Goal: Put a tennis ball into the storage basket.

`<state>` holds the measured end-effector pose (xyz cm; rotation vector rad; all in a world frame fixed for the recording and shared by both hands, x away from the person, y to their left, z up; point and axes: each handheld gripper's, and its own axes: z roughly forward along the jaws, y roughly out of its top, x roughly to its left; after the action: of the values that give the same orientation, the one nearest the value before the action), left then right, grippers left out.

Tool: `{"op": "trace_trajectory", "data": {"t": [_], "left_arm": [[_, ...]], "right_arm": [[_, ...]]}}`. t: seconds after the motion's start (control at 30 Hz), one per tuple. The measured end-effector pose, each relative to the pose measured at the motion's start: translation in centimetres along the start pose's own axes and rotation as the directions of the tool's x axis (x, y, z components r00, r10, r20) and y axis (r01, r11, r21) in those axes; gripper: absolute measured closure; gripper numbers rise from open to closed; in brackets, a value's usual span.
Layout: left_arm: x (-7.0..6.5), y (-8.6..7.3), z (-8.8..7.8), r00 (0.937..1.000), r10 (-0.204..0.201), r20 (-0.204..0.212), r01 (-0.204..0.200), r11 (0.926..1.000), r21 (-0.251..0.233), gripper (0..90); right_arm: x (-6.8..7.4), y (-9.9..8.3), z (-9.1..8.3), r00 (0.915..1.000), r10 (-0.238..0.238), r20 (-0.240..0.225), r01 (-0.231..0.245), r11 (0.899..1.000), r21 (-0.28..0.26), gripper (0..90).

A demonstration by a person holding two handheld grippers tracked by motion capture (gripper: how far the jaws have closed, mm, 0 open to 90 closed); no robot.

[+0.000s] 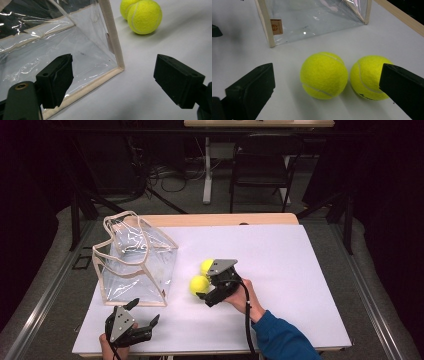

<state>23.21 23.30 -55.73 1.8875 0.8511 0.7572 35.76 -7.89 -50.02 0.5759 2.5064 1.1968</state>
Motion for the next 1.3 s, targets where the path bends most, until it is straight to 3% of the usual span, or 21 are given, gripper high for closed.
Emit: {"op": "trace_trajectory", "data": {"t": [0.67, 0.87, 1.3], "left_arm": [[0.1, 0.0, -0.1, 1.0, -0.005, 0.004, 0.005, 1.0, -0.007, 16.2], [0.2, -0.1, -0.1, 0.9999, -0.008, 0.006, 0.008, 0.9999, -0.008, 16.2], [0.1, 0.0, -0.2, 1.0, -0.007, 0.005, 0.008, 0.9999, -0.008, 16.3]], "right_arm": [[0.4, 0.4, 3.2, 0.9996, -0.004, -0.027, 0.005, 0.999, 0.047, 4.0], [0.2, 0.1, 4.0, 0.9998, 0.021, -0.003, -0.021, 0.998, 0.058, 13.7], [0.6, -0.4, 5.2, 0.9985, 0.038, 0.04, -0.042, 0.995, 0.091, 23.3]]}}
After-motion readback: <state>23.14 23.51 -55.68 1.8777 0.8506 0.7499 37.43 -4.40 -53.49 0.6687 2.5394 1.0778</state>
